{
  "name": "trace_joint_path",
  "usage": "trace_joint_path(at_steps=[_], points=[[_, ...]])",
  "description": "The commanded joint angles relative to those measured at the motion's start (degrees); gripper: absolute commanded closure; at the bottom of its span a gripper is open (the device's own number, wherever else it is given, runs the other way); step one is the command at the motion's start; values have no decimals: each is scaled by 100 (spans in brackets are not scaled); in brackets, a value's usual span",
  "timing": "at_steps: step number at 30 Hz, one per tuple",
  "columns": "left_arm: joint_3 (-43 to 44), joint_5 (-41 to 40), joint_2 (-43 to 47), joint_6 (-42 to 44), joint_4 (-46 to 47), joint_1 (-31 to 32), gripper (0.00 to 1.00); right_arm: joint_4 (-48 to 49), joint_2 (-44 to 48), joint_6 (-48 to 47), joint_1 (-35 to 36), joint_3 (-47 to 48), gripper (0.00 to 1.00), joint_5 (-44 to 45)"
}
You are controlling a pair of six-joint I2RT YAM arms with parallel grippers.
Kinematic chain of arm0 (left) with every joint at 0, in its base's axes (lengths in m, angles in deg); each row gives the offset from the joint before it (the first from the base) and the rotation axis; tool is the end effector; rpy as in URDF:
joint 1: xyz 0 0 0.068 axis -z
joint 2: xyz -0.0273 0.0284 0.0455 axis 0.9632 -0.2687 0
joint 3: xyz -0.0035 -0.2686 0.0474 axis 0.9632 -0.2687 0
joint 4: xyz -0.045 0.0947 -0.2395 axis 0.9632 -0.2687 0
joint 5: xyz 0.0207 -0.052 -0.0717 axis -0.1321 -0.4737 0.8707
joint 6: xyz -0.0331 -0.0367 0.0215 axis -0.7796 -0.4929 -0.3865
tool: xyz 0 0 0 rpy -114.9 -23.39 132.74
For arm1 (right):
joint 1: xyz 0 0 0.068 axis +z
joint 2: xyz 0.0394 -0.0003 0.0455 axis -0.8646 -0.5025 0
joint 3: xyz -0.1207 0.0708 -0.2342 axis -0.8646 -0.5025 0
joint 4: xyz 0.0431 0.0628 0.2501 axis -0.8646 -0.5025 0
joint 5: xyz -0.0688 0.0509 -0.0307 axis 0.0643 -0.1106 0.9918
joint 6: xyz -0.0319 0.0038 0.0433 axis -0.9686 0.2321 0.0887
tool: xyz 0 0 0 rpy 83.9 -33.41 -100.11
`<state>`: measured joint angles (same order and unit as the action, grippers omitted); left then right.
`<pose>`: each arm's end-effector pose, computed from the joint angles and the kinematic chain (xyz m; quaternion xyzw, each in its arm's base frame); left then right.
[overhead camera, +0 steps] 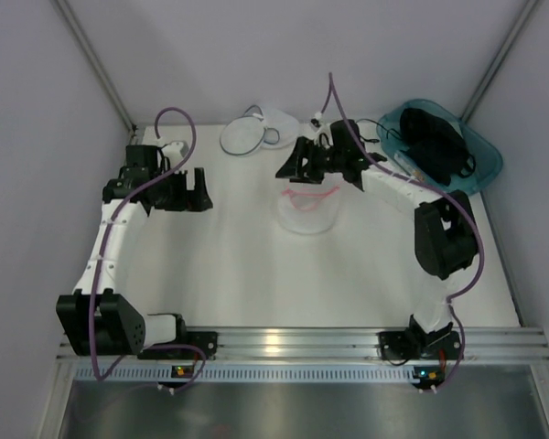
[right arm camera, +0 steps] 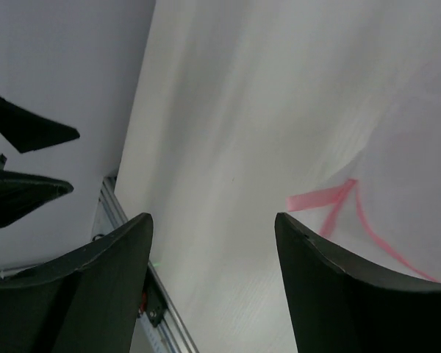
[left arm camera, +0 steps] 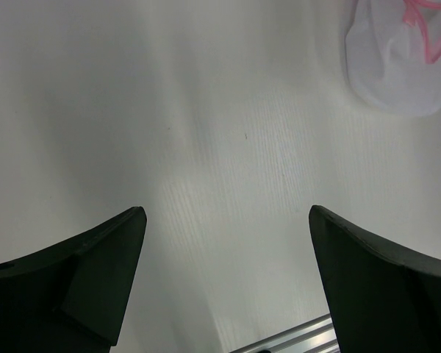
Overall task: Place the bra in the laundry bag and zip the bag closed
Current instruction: Move the laundry bag to the center of the board.
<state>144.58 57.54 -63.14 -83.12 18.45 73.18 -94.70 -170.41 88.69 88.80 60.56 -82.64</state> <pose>0.2621 -0.0061 0.3260 0.0518 0.9285 -0.1527 0.3344 0.3700 0.2291 0.2563 -0.0895 0.8392 0.4819 0.2354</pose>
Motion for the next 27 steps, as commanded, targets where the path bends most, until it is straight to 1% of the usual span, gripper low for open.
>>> trace_joint_path(at_steps=[1, 2, 4, 7, 8, 10, 12, 13, 18, 22, 23, 27], points=[[42, 465, -33, 295, 73, 0, 1, 132, 252, -240, -707, 354, 32, 294], [34, 527, -42, 322, 73, 0, 1, 150, 86, -258, -1022, 406, 32, 311], [42, 694, -68, 375, 91, -8, 1, 141, -299, -250, -1435, 573, 32, 268], [86, 782, -121, 410, 91, 0, 1, 229, -888, -109, -1858, 837, 33, 48], [112, 809, -165, 410, 82, 0, 1, 264, -1021, -56, -1938, 890, 36, 22], [130, 800, -209, 410, 82, -8, 1, 395, -1346, 23, -2088, 1022, 38, -14], [139, 748, -218, 419, 82, 0, 1, 431, -1523, 32, -2132, 1127, 44, 65], [148, 721, -227, 428, 82, 0, 1, 440, -1654, 67, -2132, 1145, 46, 74], [148, 589, -236, 384, 91, 0, 1, 510, -1831, 269, -2106, 821, 47, 179], [148, 563, -253, 340, 91, 0, 1, 571, -1910, 471, -2106, 504, 46, 92], [148, 572, -262, 340, 91, 0, 1, 780, -1928, 532, -2115, 443, 47, -21], [165, 545, -297, 314, 82, 0, 1, 967, -1981, 848, -2089, 214, 52, -198]])
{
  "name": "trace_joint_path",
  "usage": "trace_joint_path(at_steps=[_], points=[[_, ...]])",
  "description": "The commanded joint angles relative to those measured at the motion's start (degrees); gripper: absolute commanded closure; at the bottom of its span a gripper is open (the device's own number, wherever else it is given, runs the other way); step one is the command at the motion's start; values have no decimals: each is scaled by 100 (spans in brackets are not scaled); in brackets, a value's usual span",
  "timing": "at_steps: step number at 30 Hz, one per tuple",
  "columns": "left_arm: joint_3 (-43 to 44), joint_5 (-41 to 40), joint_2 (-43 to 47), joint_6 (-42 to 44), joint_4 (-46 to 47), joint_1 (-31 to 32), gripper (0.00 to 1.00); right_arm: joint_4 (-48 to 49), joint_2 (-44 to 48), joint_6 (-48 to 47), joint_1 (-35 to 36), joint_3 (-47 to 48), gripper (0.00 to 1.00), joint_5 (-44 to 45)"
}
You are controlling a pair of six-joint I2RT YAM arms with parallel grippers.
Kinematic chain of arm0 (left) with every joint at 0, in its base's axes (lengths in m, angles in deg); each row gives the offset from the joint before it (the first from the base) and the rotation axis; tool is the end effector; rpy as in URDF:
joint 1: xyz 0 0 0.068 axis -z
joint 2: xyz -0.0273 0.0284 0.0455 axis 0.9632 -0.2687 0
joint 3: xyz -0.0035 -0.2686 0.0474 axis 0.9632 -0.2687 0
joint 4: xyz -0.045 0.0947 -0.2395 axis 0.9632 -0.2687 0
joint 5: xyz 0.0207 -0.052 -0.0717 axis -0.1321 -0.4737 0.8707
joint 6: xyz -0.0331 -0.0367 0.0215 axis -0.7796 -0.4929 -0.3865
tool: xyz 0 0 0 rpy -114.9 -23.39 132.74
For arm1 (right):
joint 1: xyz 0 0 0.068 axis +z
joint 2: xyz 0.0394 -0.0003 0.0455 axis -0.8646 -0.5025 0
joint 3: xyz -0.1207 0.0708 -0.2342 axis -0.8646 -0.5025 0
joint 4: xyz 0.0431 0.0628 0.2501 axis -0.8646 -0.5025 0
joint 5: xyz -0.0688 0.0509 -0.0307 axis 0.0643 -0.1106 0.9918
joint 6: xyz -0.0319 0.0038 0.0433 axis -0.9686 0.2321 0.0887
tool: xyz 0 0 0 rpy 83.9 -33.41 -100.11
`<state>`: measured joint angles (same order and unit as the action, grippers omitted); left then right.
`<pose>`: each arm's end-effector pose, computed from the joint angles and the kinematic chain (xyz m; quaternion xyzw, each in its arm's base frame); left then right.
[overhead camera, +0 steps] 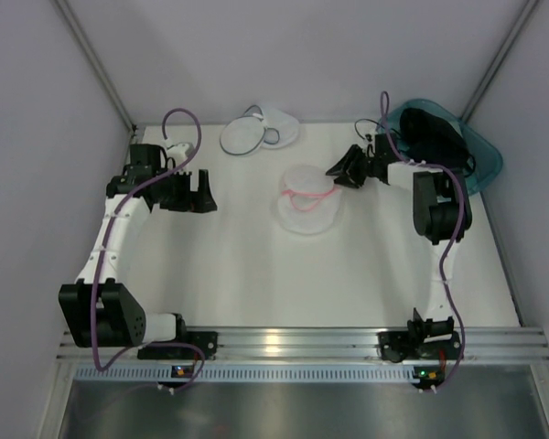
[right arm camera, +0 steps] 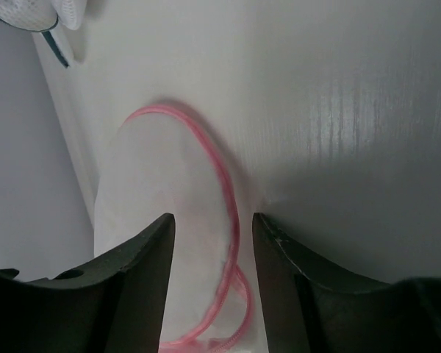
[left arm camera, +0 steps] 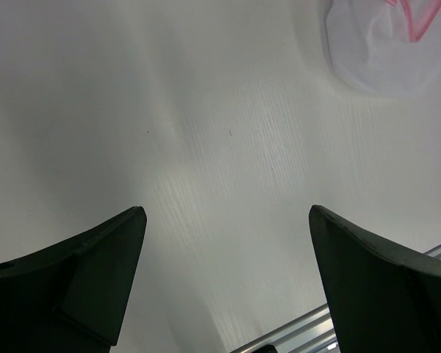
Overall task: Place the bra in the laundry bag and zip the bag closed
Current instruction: Move the laundry bag to the center of the board, then open the laundry bag at the center of the board.
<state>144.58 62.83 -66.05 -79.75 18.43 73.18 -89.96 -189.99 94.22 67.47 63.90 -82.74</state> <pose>0.2718 -0.0090 0.3144 0.0891 0.9262 -0.1884 0.3142 0.4695 0.0844 0.1316 0.1472 0.8684 0.4216 0.2158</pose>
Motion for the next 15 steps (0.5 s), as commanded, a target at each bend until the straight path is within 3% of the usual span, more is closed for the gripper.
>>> trace_joint_path(at_steps=[1, 3, 9, 11, 15], points=[[183, -10, -15, -14, 84, 0, 1, 545, -14, 357, 45, -156, 53, -214], [209, -10, -41, -14, 93, 0, 1, 721, -5, 524, 53, -270, 56, -336], [280, -89, -138, -49, 93, 0, 1, 1300, 258, 1024, 53, -420, 84, -723], [271, -63, -138, -32, 84, -8, 1, 1476, 381, 1131, 45, -472, 99, -820], [227, -106, -33, -14, 93, -8, 1, 1548, 802, 1132, 62, -499, 100, -943]])
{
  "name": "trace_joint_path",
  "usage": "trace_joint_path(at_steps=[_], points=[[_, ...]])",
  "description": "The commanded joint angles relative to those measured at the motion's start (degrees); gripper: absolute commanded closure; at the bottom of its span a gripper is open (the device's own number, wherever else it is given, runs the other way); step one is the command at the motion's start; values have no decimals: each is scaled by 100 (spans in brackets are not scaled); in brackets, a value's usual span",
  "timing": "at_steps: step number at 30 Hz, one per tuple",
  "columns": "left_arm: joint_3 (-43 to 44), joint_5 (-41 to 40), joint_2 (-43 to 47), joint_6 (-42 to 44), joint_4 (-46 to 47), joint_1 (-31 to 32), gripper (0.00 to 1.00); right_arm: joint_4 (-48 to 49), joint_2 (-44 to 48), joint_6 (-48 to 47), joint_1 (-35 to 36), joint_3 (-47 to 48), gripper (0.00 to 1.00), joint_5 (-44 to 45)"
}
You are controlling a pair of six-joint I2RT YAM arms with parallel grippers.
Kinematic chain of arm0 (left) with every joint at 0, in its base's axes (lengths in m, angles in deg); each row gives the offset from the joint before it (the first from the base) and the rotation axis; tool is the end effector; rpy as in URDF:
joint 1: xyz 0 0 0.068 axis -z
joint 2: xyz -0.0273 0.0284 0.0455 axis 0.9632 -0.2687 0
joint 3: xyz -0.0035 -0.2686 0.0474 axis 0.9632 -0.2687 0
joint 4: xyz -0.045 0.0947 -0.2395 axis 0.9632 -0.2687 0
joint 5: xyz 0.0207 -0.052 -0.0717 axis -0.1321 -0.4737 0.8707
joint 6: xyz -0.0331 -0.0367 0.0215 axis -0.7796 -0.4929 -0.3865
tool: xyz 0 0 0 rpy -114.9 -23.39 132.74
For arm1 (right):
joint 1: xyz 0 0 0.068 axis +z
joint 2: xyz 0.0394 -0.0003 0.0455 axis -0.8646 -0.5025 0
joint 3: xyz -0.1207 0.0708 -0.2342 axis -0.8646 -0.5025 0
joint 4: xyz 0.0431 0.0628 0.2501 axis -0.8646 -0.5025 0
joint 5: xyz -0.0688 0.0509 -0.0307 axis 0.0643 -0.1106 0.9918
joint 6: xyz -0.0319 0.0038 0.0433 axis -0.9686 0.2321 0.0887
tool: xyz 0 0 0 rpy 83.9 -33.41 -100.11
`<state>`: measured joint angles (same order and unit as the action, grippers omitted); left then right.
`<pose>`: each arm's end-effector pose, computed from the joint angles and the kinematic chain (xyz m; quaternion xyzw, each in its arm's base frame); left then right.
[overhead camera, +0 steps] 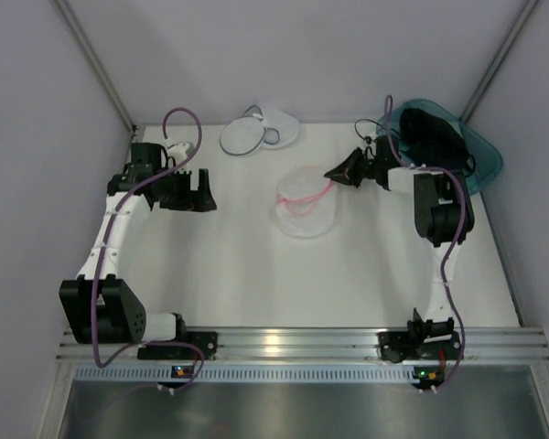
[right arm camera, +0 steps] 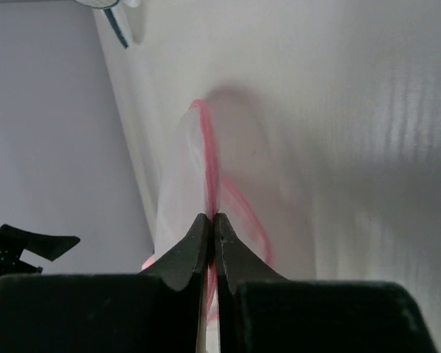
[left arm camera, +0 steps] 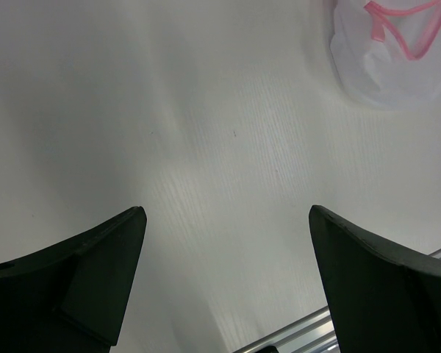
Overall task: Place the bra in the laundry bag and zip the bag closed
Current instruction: Open the laundry bag at the center of the board.
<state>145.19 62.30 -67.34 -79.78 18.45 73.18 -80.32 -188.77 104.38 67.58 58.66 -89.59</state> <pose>0.2771 -0.0085 0.3119 0.0864 0.9289 -0.1848 0.3090 0.4599 0.0873 0.1291 0.1723 0.8322 0.4940 0.1835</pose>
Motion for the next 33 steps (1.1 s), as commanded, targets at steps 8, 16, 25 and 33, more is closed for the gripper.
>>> trace_joint_path(at_steps=[8, 16, 25, 33], points=[[174, -177, 210, 14, 82, -8, 1, -260, 1436, -1272, 297, 114, 100, -180], [236, 76, 351, -301, 73, -289, 1, -1727, 2183, -3757, 1324, 211, 100, 765], [342, 780, 246, -785, 91, -1256, 1, -1570, 3045, -4727, 3056, -623, 100, 2237], [-256, 1518, 175, -979, 222, -1511, 1, -1886, 3572, -5536, 4173, -1020, 46, 1947]])
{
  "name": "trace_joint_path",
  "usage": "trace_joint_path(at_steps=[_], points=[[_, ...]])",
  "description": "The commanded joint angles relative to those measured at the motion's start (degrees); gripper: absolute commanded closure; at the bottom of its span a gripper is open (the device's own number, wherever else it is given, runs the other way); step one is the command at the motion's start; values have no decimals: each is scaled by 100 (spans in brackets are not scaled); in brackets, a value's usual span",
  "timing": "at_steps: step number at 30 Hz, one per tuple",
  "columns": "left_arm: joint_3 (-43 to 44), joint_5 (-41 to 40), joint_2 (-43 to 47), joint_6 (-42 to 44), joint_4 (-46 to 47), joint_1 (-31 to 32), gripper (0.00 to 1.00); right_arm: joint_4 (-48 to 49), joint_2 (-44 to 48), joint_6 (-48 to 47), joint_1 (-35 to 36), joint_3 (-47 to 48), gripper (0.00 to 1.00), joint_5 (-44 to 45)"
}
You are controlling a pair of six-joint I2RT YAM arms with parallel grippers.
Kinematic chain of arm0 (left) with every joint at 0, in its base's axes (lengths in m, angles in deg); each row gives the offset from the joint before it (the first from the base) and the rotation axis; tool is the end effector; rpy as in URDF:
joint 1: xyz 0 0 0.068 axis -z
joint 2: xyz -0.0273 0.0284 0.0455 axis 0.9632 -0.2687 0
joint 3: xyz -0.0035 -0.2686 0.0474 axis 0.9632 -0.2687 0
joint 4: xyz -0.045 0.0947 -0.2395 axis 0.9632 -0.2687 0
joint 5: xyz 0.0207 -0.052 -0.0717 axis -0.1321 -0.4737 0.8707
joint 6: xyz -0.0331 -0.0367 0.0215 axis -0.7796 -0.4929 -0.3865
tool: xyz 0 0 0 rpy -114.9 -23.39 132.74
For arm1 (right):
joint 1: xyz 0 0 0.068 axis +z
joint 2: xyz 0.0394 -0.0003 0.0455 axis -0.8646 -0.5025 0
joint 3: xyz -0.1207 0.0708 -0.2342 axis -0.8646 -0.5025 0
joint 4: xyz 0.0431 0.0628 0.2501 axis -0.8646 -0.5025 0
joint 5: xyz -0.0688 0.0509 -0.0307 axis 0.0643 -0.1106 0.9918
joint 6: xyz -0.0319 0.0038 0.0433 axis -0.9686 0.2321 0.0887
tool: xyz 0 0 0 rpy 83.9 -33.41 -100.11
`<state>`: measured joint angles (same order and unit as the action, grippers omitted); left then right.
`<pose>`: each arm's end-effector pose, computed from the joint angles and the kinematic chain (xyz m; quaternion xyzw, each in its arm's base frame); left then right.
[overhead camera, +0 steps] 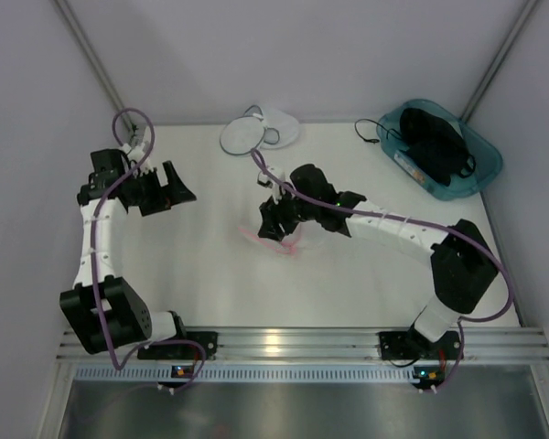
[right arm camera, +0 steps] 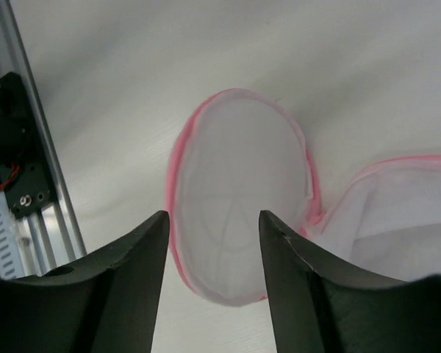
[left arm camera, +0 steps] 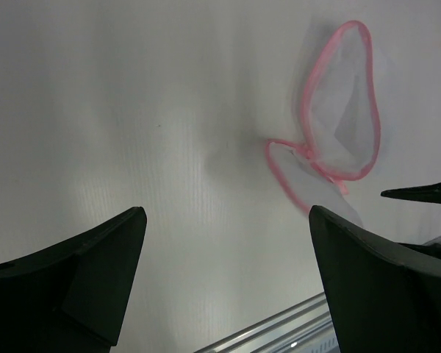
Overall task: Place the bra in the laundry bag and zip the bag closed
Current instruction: Open the laundry bag at the center of the board.
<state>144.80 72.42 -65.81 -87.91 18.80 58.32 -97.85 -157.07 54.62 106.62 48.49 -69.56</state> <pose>0.2647 0.0556 0.3194 -0.0667 0.9081 -0.2455 0.3326 0.2479 0.2846 0.2686 -0.4075 0.7674 0.3582 0.3416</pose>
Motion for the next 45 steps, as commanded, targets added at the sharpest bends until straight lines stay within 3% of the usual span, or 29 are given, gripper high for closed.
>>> trace_joint_path(at_steps=[1, 6, 8, 10, 16, 19, 22, 23, 29, 31, 33, 34, 35, 37, 38, 41, 45], points=[[-374, 577, 22, -140, 205, -25, 2, -185, 438, -586, 278, 40, 46, -116], [-919, 937, -13, -131, 371, -16, 4, -274, 439, -420, -124, 347, 45, -143], [-1148, 947, -74, -131, 425, 10, 5, -239, 211, -155, -536, 628, 39, -143], [-1297, 763, -249, -122, 503, 71, 8, -448, -87, -539, -766, 1196, 37, 49], [-1298, 95, -1144, -174, 636, 975, 15, -1767, -1853, -1052, -1268, 3252, 35, 182], [-1210, -82, -1680, -166, 662, 1539, 17, -2249, -2548, -999, -1496, 4003, 26, 305], [-1193, -64, -2269, -140, 715, 1794, 24, -2392, -2909, -1034, -1611, 4180, 26, 410], [-1184, -3, -2420, -140, 767, 1855, 31, -2409, -3006, -1060, -1602, 4180, 26, 419], [-1026, 234, -3062, 19, 899, 2225, 42, -2681, -3200, -1078, -1611, 4057, 26, 420], [-999, 217, -3045, -95, 1066, 2304, 56, -2717, -3121, -1139, -1602, 3899, 28, 384], [-850, 112, -3045, -166, 1119, 2304, 69, -2787, -3077, -1210, -1602, 3785, 36, 410], [-789, -28, -3036, -183, 1119, 2295, 91, -2831, -3025, -1280, -1611, 3758, 42, 428], [-736, -81, -3036, -201, 1119, 2278, 100, -2849, -2989, -1298, -1611, 3749, 55, 454], [-595, -222, -2888, -262, 1119, 2191, 100, -2928, -2849, -1315, -1620, 3705, 65, 472], [-569, -301, -2817, -263, 1119, 2138, 100, -2954, -2805, -1315, -1629, 3705, 76, 481], [-498, -634, -2518, -202, 1119, 1944, 100, -2963, -2568, -1316, -1637, 3618, 95, 498], [-288, -1416, -2123, 342, 1005, 1768, 100, -3069, -2313, -1184, -1664, 3478, 100, 464]])
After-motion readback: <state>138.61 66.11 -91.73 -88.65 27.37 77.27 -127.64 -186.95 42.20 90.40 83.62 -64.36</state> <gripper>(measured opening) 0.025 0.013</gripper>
